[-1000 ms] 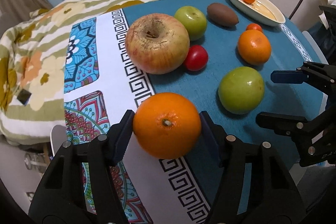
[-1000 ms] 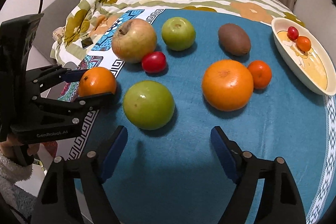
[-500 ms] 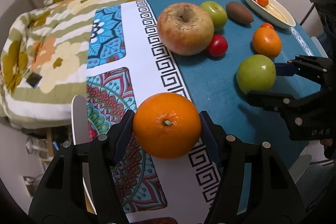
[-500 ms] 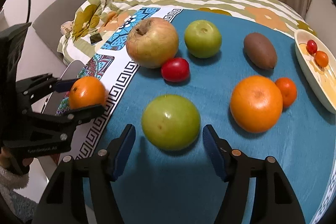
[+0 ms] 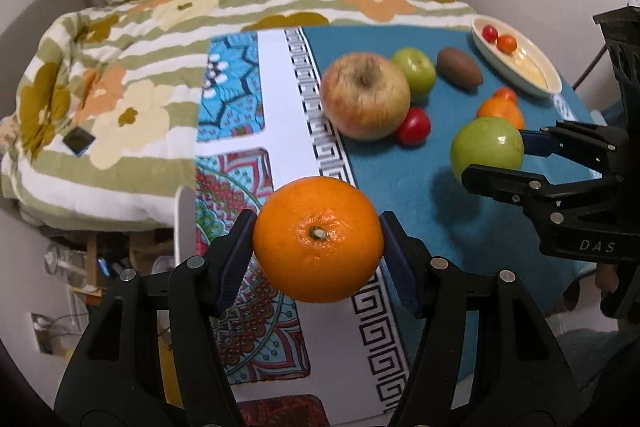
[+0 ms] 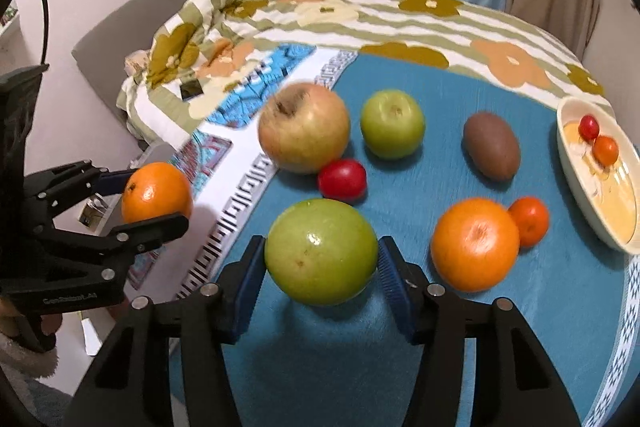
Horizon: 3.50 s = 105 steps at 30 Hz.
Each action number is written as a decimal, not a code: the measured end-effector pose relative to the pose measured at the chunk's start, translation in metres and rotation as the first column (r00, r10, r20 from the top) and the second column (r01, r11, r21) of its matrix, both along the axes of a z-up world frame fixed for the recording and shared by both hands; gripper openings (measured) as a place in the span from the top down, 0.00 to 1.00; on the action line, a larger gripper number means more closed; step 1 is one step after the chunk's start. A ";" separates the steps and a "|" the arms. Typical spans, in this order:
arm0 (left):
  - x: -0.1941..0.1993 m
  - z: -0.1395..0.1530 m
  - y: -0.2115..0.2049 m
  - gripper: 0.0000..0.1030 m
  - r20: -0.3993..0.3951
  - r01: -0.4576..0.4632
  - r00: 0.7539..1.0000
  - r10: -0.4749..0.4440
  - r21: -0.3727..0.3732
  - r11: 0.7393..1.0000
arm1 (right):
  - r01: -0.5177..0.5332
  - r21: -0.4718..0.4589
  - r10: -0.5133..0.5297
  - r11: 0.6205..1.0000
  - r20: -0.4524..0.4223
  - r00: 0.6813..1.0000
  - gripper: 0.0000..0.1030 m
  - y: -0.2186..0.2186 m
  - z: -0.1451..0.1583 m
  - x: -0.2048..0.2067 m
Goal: Organize fruits
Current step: 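Carry the orange and green apple into the duck bowl and release them, then withdraw both tools and move toward the remaining apple and tomato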
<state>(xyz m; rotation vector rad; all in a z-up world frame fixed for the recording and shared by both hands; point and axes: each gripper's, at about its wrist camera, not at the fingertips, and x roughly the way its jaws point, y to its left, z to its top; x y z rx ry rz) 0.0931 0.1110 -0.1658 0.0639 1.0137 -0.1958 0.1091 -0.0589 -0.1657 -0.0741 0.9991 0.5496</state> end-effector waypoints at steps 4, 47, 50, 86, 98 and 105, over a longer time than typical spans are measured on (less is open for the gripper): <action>0.001 0.025 -0.006 0.36 0.040 -0.011 0.999 0.011 0.001 1.000 | 0.005 0.045 -0.006 0.999 0.019 1.000 0.50 -0.007 0.020 0.001; 0.143 0.010 -0.354 0.36 0.006 0.051 0.999 -0.051 -0.090 0.995 | 0.116 0.039 -0.116 0.993 0.017 0.993 0.50 -0.333 0.035 0.117; 0.150 -0.002 -0.363 0.36 -0.023 0.075 0.997 -0.076 -0.069 0.995 | 0.131 0.046 -0.131 0.990 0.010 0.991 0.50 -0.339 0.031 0.124; 0.118 0.023 -0.311 0.00 -0.019 0.032 0.999 -0.032 0.004 0.999 | 0.087 0.060 -0.083 0.994 -0.063 0.995 0.50 -0.310 -0.008 0.152; 0.102 0.014 -0.294 0.00 -0.040 -0.022 0.999 0.023 0.008 1.000 | 0.111 0.023 -0.109 0.994 -0.076 0.991 0.46 -0.309 -0.014 0.154; 0.096 0.014 -0.291 0.00 -0.038 -0.053 0.998 0.052 -0.025 0.998 | 0.116 0.069 -0.116 0.991 -0.005 0.993 0.00 -0.313 0.008 0.144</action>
